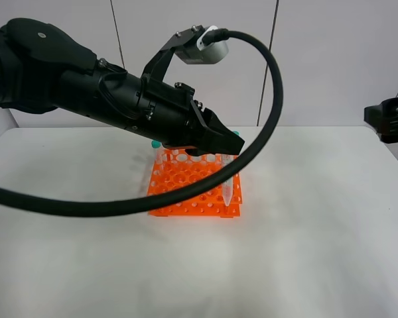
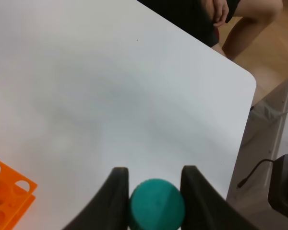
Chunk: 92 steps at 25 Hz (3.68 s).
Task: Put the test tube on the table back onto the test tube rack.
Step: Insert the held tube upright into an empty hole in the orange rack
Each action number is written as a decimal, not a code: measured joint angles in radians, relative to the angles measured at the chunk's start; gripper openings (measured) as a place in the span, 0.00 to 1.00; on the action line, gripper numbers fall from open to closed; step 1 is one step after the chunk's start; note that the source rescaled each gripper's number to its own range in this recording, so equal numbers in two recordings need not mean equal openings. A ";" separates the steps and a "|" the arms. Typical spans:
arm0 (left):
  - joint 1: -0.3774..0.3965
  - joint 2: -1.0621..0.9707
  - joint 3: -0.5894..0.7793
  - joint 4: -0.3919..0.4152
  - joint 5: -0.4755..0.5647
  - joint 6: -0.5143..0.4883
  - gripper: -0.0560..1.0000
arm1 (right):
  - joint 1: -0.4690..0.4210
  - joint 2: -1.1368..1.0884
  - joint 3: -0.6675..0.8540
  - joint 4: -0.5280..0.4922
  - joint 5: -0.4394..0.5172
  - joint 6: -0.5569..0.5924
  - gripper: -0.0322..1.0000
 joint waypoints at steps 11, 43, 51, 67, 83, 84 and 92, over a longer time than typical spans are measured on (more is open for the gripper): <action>0.000 0.000 0.000 0.000 0.000 0.002 0.06 | 0.000 -0.271 0.000 0.019 0.231 0.027 1.00; 0.000 0.000 0.000 0.000 0.002 0.012 0.06 | 0.000 -0.921 0.017 0.062 0.860 0.026 1.00; 0.000 0.000 0.000 0.004 0.002 0.013 0.06 | 0.000 -0.921 0.170 0.081 0.827 0.026 1.00; 0.000 0.000 0.000 0.012 0.001 0.013 0.05 | 0.000 -0.921 0.190 0.087 0.780 0.039 1.00; 0.000 0.000 0.000 0.021 -0.123 0.015 0.05 | 0.000 -0.921 0.190 0.087 0.780 0.039 1.00; 0.000 0.000 0.000 0.029 -0.139 0.015 0.05 | 0.000 -0.921 0.190 0.087 0.780 0.039 1.00; 0.000 0.000 0.000 0.249 -0.328 -0.132 0.05 | 0.000 -0.921 0.190 0.087 0.780 0.039 1.00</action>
